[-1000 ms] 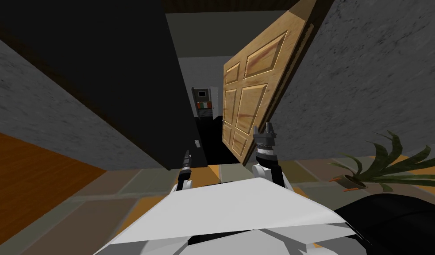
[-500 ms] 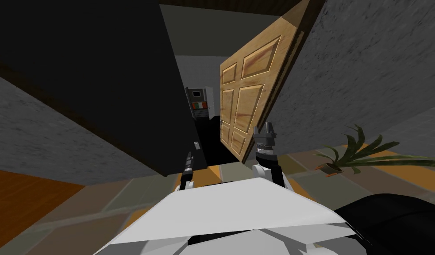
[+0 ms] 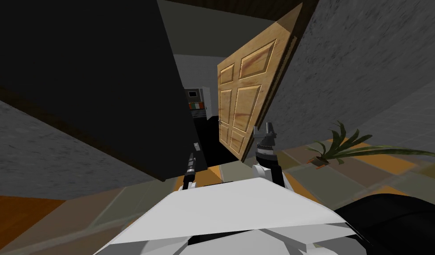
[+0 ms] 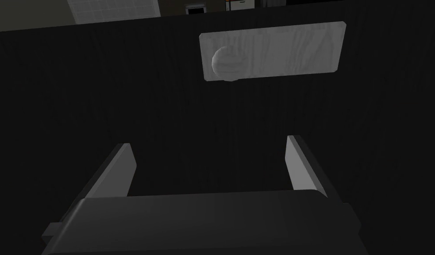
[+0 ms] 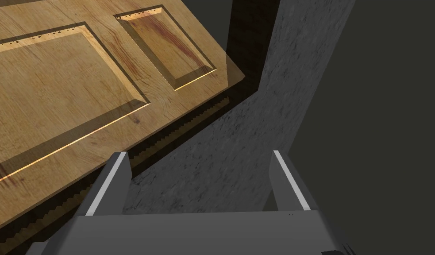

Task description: Push the door open

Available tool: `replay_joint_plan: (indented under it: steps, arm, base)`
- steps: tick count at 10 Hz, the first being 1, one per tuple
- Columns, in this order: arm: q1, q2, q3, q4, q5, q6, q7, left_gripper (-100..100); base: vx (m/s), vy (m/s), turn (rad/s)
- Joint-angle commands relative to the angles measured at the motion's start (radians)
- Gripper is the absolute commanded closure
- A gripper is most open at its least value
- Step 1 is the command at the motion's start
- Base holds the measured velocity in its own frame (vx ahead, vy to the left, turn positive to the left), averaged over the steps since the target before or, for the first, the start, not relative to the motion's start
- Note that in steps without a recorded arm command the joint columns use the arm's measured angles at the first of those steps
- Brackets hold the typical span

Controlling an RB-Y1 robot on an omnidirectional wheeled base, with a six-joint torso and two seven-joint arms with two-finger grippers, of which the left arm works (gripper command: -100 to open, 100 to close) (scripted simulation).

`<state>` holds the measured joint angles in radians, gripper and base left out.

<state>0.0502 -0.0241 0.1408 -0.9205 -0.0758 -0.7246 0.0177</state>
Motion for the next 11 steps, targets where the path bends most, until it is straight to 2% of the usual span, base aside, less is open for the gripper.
replay_joint_plan:
  steps: [1, 2, 3, 5, 6, 7, 9, 11]
  arm:
    - [-0.008, -0.016, 0.001, 0.030, -0.004, -0.008, 0.001, -100]
    - [-0.009, -0.009, 0.002, 0.026, -0.002, -0.008, 0.000, -100]
    - [-0.010, 0.023, 0.005, 0.034, -0.001, -0.015, -0.001, -100]
    - [-0.009, 0.043, 0.008, 0.041, 0.001, -0.022, -0.001, -100]
    - [-0.009, 0.047, 0.010, 0.044, 0.002, -0.026, -0.002, -100]
    - [-0.009, 0.046, 0.012, 0.048, 0.003, -0.030, -0.002, -100]
    - [-0.009, 0.032, 0.015, 0.054, 0.005, -0.037, -0.003, -100]
    - [-0.009, -0.006, 0.018, 0.061, 0.008, -0.044, -0.004, -100]
  base:
    - [0.022, 0.107, -0.156]
    - [0.011, 0.048, -0.028]
    - [0.100, 0.025, -0.018]
    - [0.194, 0.032, -0.027]
    - [0.215, 0.023, -0.028]
    - [0.203, 0.004, -0.025]
    - [0.201, 0.011, -0.021]
    - [0.186, 0.031, -0.016]
